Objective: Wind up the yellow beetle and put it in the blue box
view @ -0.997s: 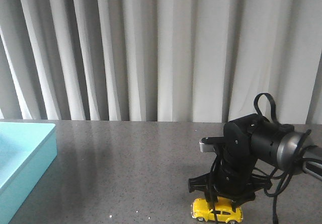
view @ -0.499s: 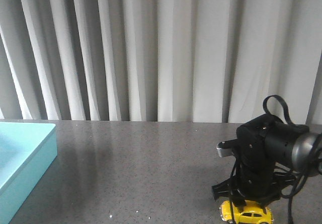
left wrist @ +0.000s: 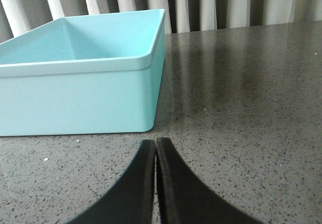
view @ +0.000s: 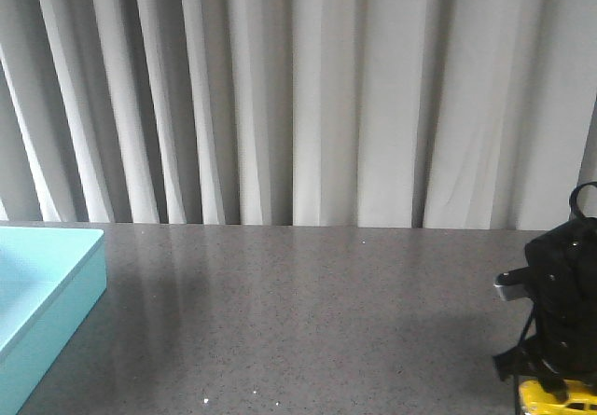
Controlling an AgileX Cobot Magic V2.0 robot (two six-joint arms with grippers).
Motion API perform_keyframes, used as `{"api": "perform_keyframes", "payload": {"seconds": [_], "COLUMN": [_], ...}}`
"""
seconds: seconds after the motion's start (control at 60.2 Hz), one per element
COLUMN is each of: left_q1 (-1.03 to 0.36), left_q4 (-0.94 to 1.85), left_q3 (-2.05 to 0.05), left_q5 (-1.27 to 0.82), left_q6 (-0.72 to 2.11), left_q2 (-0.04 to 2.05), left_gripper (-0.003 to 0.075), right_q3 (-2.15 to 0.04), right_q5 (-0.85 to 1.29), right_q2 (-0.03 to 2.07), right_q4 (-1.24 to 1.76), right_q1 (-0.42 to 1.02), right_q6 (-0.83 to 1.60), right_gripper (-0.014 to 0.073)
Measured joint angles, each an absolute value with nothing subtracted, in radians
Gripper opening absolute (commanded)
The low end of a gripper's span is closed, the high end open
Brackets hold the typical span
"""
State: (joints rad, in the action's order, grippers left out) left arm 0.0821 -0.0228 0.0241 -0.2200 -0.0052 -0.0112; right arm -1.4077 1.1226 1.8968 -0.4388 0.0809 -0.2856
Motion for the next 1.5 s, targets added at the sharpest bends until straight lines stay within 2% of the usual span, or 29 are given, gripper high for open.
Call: {"api": "perform_keyframes", "payload": {"seconds": [0.233, 0.549, 0.814, 0.997, 1.13, 1.23, 1.346, 1.496], "left_q1": [0.082, 0.082, 0.082, 0.082, 0.082, 0.082, 0.082, 0.082], "left_q4": [-0.023, -0.023, -0.023, -0.023, -0.023, -0.023, -0.023, -0.023], "left_q3": [0.024, 0.024, 0.024, 0.024, 0.024, 0.024, 0.024, 0.024], "left_q5": [-0.22, -0.22, -0.22, -0.22, -0.22, -0.22, -0.22, -0.22], "left_q6": [-0.005, -0.005, -0.005, -0.005, -0.005, -0.005, -0.005, -0.005], "left_q2": [-0.011, -0.011, -0.011, -0.011, -0.011, -0.011, -0.011, -0.011], "left_gripper": [-0.0006, -0.0006, -0.0006, -0.0006, -0.0006, -0.0006, -0.0006, -0.0006], "right_q3": [-1.392, -1.388, -1.542, -1.693, -1.699, -1.619, -1.428, -1.117], "right_q5": [1.172, 1.154, 1.13, 1.01, 0.959, 0.912, 0.841, 0.676], "right_q2": [1.918, 1.909, 1.861, 1.646, 1.467, 1.324, 1.165, 0.93], "right_q4": [-0.614, -0.623, -0.31, -0.115, 0.0, 0.073, 0.146, 0.209], "right_q1": [0.002, -0.023, -0.04, -0.037, -0.037, -0.037, -0.037, -0.037], "right_q6": [-0.247, -0.233, -0.142, -0.058, 0.014, 0.075, 0.131, 0.152], "right_gripper": [0.0347, 0.0347, 0.0347, 0.0339, 0.0268, 0.0145, -0.0009, -0.0008]}}
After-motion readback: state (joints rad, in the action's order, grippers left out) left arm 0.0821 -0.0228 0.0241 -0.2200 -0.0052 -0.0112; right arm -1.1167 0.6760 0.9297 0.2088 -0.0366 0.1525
